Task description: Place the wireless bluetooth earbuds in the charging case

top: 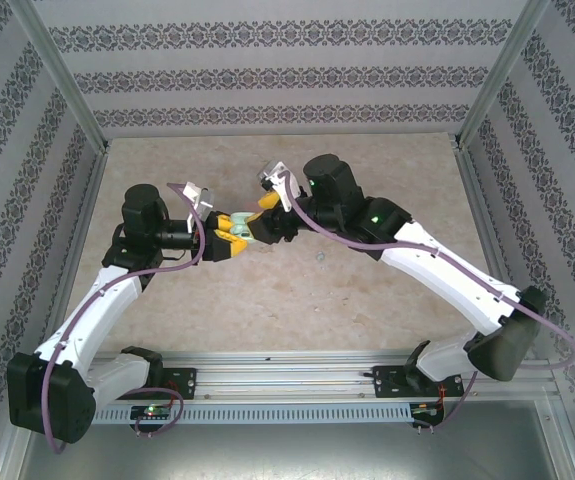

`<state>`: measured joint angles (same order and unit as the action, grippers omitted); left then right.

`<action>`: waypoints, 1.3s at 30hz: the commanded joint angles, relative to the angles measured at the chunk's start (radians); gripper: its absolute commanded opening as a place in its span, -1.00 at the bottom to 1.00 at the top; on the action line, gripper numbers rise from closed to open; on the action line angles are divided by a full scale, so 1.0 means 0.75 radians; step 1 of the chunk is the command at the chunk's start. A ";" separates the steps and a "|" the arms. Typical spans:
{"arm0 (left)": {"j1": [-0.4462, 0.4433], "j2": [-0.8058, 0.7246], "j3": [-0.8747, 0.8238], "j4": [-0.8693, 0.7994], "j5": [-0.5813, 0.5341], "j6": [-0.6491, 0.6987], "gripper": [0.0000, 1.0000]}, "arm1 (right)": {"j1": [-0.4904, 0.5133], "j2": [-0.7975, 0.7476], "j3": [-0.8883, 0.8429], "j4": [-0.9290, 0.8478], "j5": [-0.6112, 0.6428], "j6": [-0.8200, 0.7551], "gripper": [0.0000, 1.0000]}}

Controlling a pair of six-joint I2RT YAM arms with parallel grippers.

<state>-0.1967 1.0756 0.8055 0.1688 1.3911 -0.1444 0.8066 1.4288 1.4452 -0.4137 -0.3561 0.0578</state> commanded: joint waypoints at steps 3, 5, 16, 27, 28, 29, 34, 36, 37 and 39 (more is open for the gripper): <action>-0.010 -0.033 0.004 0.108 0.080 -0.036 -0.61 | -0.021 0.035 0.022 0.044 -0.037 0.061 0.18; -0.009 -0.034 0.002 0.110 0.081 -0.035 -0.62 | -0.032 0.036 0.019 0.061 -0.074 0.084 0.13; -0.009 -0.047 -0.040 0.133 0.042 0.039 -0.61 | -0.070 0.035 -0.047 0.229 -0.244 0.302 -0.47; -0.008 -0.101 -0.020 -0.108 -0.070 0.345 -0.61 | -0.099 0.052 -0.055 0.243 -0.233 0.441 -0.45; -0.009 -0.106 -0.023 -0.108 -0.075 0.352 -0.61 | -0.102 0.048 -0.061 0.251 -0.236 0.448 -0.44; -0.009 -0.111 -0.025 -0.110 -0.082 0.357 -0.61 | -0.105 0.046 -0.067 0.260 -0.238 0.456 -0.37; -0.010 -0.109 -0.019 -0.119 -0.091 0.353 -0.62 | -0.108 0.029 -0.074 0.269 -0.248 0.475 0.00; -0.008 -0.101 -0.013 -0.120 -0.094 0.333 -0.61 | -0.108 0.020 -0.075 0.265 -0.251 0.477 0.09; -0.009 -0.098 -0.010 -0.120 -0.094 0.323 -0.61 | -0.109 0.015 -0.075 0.259 -0.250 0.477 0.12; -0.008 -0.090 -0.003 -0.117 -0.087 0.303 -0.61 | -0.109 0.003 -0.074 0.242 -0.249 0.470 0.17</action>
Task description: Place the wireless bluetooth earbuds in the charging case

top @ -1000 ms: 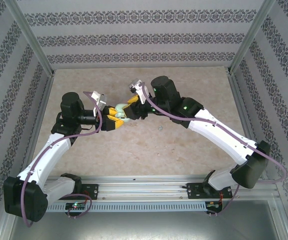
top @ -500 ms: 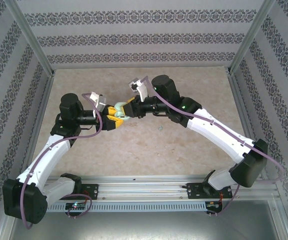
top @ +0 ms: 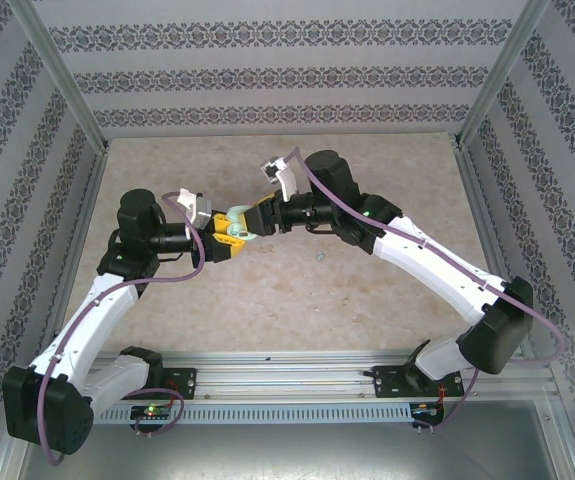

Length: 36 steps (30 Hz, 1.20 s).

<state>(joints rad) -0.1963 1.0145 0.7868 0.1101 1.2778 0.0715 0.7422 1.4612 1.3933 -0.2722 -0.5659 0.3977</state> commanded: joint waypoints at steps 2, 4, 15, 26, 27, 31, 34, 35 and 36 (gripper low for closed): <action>-0.010 -0.005 0.025 -0.032 0.066 -0.001 -0.61 | -0.022 -0.052 -0.007 0.036 0.028 0.009 0.20; -0.010 -0.001 0.026 -0.030 0.067 -0.018 -0.61 | -0.023 -0.064 -0.009 0.026 0.027 0.004 0.21; -0.009 0.032 0.035 0.023 0.075 -0.137 -0.61 | -0.021 -0.111 -0.035 -0.004 0.022 -0.021 0.26; -0.008 0.053 0.040 0.055 0.108 -0.196 -0.62 | -0.003 -0.108 -0.032 0.020 -0.002 -0.089 0.26; -0.009 0.053 0.043 0.060 0.112 -0.202 -0.63 | 0.005 -0.112 -0.033 0.014 0.010 -0.117 0.26; -0.010 0.061 0.041 0.094 0.122 -0.240 -0.63 | 0.017 -0.106 -0.020 -0.032 0.071 -0.169 0.26; -0.009 0.063 0.041 0.120 0.137 -0.270 -0.62 | 0.020 -0.089 -0.011 -0.051 0.106 -0.178 0.25; -0.009 0.066 0.040 0.127 0.141 -0.278 -0.63 | 0.022 -0.084 -0.007 -0.058 0.125 -0.179 0.25; -0.009 0.065 0.039 0.130 0.145 -0.283 -0.62 | 0.025 -0.079 0.000 -0.068 0.152 -0.182 0.24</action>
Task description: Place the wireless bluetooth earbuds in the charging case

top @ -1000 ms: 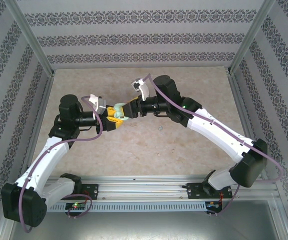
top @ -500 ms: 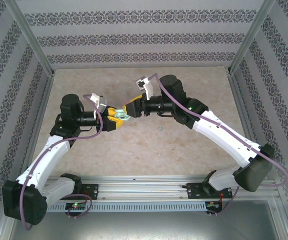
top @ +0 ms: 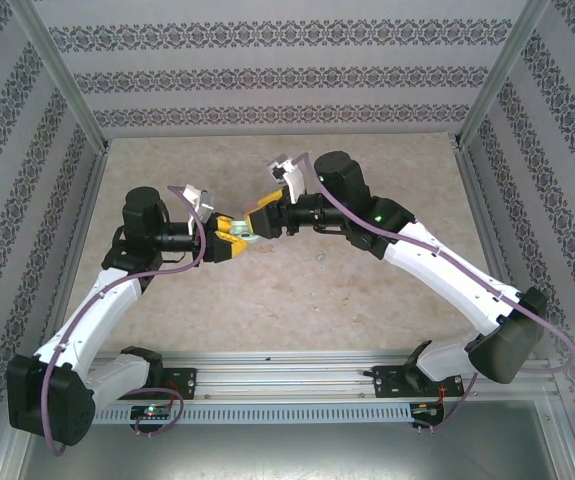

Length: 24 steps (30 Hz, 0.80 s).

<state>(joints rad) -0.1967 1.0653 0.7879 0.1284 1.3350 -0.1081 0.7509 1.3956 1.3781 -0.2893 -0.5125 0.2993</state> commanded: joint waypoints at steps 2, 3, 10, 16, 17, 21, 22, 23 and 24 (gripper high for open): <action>-0.008 -0.003 0.038 0.107 0.071 -0.044 -0.63 | 0.012 0.018 0.033 -0.065 0.126 -0.052 0.24; -0.009 -0.003 0.039 0.107 0.073 -0.044 -0.63 | 0.013 0.019 0.038 -0.066 0.150 -0.051 0.24; -0.009 0.011 0.025 0.136 0.079 -0.064 -0.63 | 0.013 0.050 0.076 -0.089 0.239 -0.049 0.24; -0.010 0.033 0.030 0.181 0.087 -0.097 -0.63 | 0.013 0.094 0.077 -0.064 0.118 -0.041 0.24; -0.009 0.036 0.032 0.189 0.089 -0.105 -0.63 | 0.012 0.098 0.075 -0.063 0.113 -0.041 0.24; -0.009 0.054 0.034 0.224 0.095 -0.134 -0.64 | 0.013 0.116 0.075 -0.059 0.107 -0.037 0.25; -0.009 0.057 0.034 0.229 0.096 -0.137 -0.64 | 0.012 0.121 0.077 -0.056 0.108 -0.035 0.25; -0.008 0.061 0.034 0.229 0.094 -0.137 -0.64 | 0.011 0.124 0.079 -0.054 0.109 -0.031 0.25; -0.009 0.064 0.033 0.230 0.095 -0.136 -0.64 | 0.010 0.129 0.081 -0.053 0.110 -0.024 0.26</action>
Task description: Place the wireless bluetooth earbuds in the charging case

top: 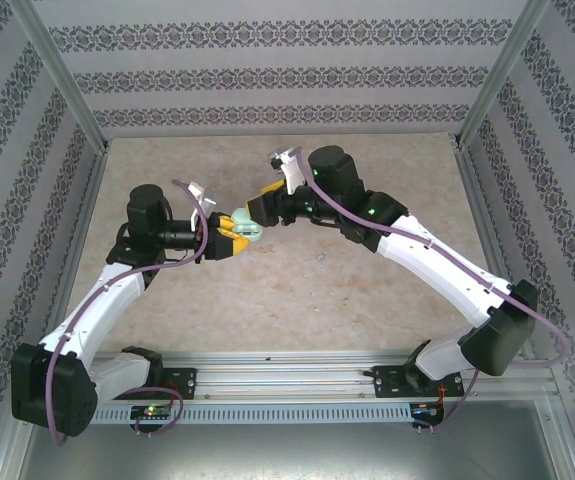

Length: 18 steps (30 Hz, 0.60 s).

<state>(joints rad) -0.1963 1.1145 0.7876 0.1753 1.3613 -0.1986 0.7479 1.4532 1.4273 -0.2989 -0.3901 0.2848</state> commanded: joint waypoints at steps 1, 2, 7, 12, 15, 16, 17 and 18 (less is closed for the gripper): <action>-0.007 0.004 0.031 0.169 0.058 -0.015 -0.64 | 0.011 0.053 0.016 -0.034 -0.053 0.005 0.25; -0.006 0.007 0.029 0.170 0.057 -0.015 -0.64 | 0.011 0.052 0.016 -0.030 -0.053 0.016 0.26; 0.007 0.031 0.019 0.180 0.042 -0.015 -0.69 | -0.013 0.041 0.000 0.005 -0.081 0.061 0.28; 0.021 0.054 0.025 0.184 0.048 -0.018 -0.69 | -0.070 -0.018 -0.071 0.094 -0.163 0.119 0.32; 0.027 0.064 0.026 0.187 0.046 -0.019 -0.70 | -0.105 -0.074 -0.133 0.171 -0.211 0.142 0.33; 0.030 0.064 0.028 0.187 0.048 -0.021 -0.70 | -0.111 -0.092 -0.148 0.181 -0.217 0.136 0.34; 0.030 0.067 0.028 0.188 0.050 -0.023 -0.70 | -0.113 -0.108 -0.159 0.187 -0.226 0.117 0.34; 0.031 0.070 0.029 0.187 0.050 -0.023 -0.70 | -0.113 -0.125 -0.171 0.187 -0.234 0.089 0.34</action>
<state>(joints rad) -0.1864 1.1702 0.7876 0.2462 1.3617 -0.2111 0.6693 1.4143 1.3239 -0.2047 -0.5148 0.3676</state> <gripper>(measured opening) 0.354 0.671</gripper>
